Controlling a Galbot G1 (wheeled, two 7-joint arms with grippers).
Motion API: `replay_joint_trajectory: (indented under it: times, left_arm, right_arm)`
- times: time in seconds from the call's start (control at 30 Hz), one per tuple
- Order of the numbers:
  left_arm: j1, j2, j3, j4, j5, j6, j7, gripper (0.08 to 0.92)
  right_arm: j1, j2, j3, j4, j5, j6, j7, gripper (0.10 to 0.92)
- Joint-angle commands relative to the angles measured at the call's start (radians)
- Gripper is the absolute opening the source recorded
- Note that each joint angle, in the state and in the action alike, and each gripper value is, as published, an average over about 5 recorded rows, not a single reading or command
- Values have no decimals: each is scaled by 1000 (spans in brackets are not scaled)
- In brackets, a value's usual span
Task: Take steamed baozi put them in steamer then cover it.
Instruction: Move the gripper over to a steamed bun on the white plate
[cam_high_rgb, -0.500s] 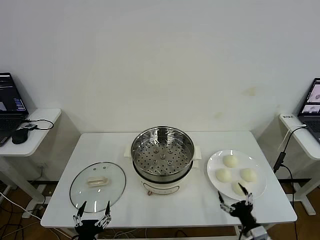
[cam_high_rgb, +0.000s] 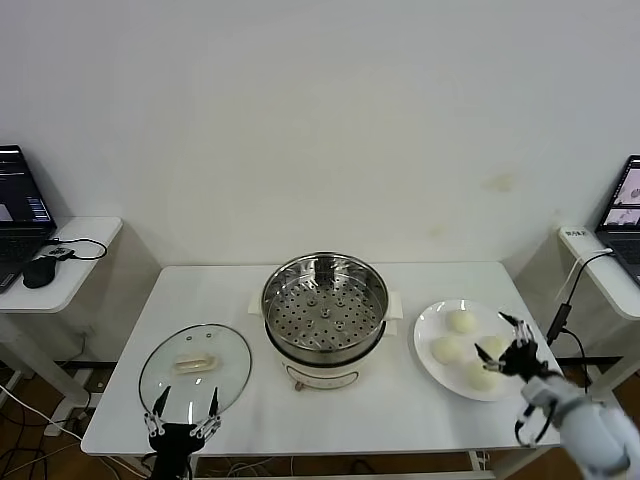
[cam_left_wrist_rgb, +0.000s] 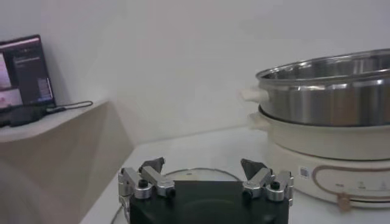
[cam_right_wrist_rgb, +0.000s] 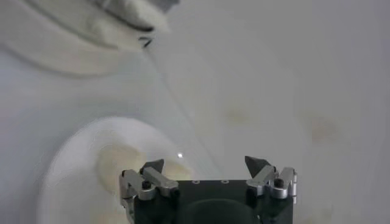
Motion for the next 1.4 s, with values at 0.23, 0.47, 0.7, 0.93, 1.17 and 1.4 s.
replay_joint_trajectory:
  times: [0.23, 0.47, 0.7, 0.93, 1.17, 1.4]
  left_arm:
    - [-12, 3, -13, -10, 45, 22, -13, 823]
    - [-16, 3, -28, -8, 43, 24, -15, 823]
    - [-18, 6, -51, -9, 42, 27, -13, 823]
    - [-14, 8, -68, -8, 44, 26, -8, 823]
    - [-16, 11, -76, -6, 45, 26, -7, 823]
    - [-19, 12, -80, -2, 45, 26, -6, 823]
  right_arm:
    - [660, -235, -561, -294, 25, -19, -392, 823]
    - [970, -139, -903, -514, 50, 49, -486, 823]
    - [1044, -4, -1009, -672, 7, 89, -517, 823]
    - [1061, 114, -1032, -791, -30, 108, -521, 823]
    - [1042, 179, -1020, -846, -49, 108, -510, 823]
    - [1032, 231, -998, -899, -81, 113, -500, 822]
